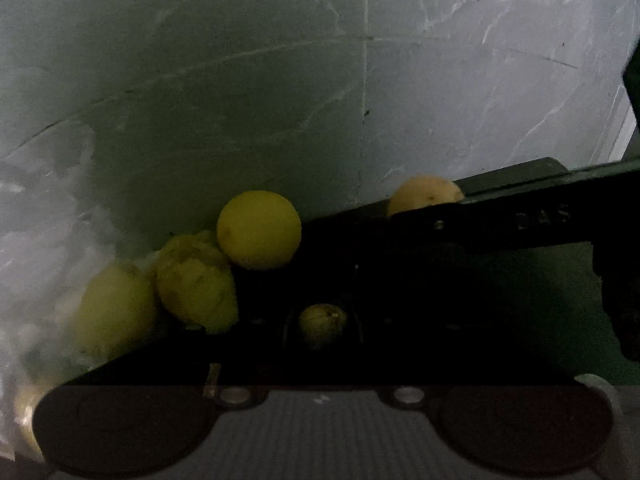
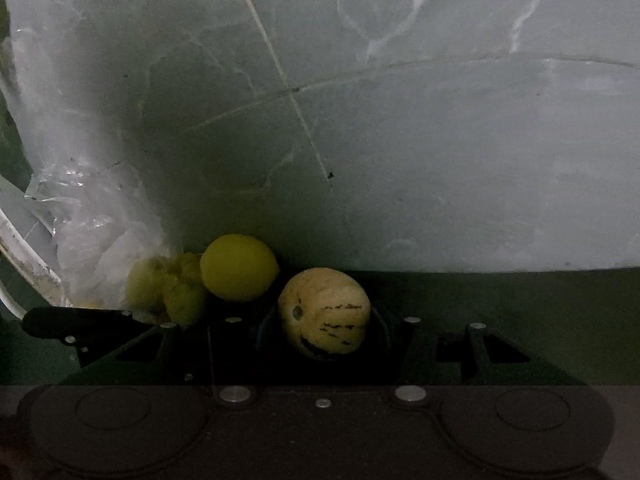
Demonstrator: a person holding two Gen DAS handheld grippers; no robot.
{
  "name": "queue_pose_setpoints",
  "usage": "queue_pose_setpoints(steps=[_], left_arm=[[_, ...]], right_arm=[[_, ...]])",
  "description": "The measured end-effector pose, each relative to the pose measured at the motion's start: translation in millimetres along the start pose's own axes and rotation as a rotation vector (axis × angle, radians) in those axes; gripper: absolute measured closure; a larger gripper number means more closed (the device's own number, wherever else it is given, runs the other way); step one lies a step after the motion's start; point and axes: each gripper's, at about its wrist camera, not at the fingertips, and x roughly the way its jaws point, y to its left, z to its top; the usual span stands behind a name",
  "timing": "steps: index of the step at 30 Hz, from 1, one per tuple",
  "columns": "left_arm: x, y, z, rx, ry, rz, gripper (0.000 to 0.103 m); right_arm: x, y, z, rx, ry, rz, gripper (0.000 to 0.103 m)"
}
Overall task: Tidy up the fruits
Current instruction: 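Grasp a small brown pear with the left tool while the right tool grasps another striped pepino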
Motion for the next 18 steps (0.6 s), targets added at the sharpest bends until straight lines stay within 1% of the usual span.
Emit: queue_pose_setpoints(steps=[5,8,11,18], left_arm=[[-25,11,-8,-0.049,-0.019,-0.001,0.072],[-45,21,-23,-0.103,-0.044,-0.005,0.072],[-58,19,-24,-0.142,-0.06,-0.006,0.072],[-79,35,-41,-0.179,-0.067,-0.024,0.071]], right_arm=[[-26,11,-10,0.003,-0.027,-0.037,0.052],[-40,23,-18,0.005,-0.049,-0.062,0.052],[-54,36,-29,0.011,-0.062,-0.08,0.052],[-83,63,-61,0.043,-0.059,-0.094,0.052]])
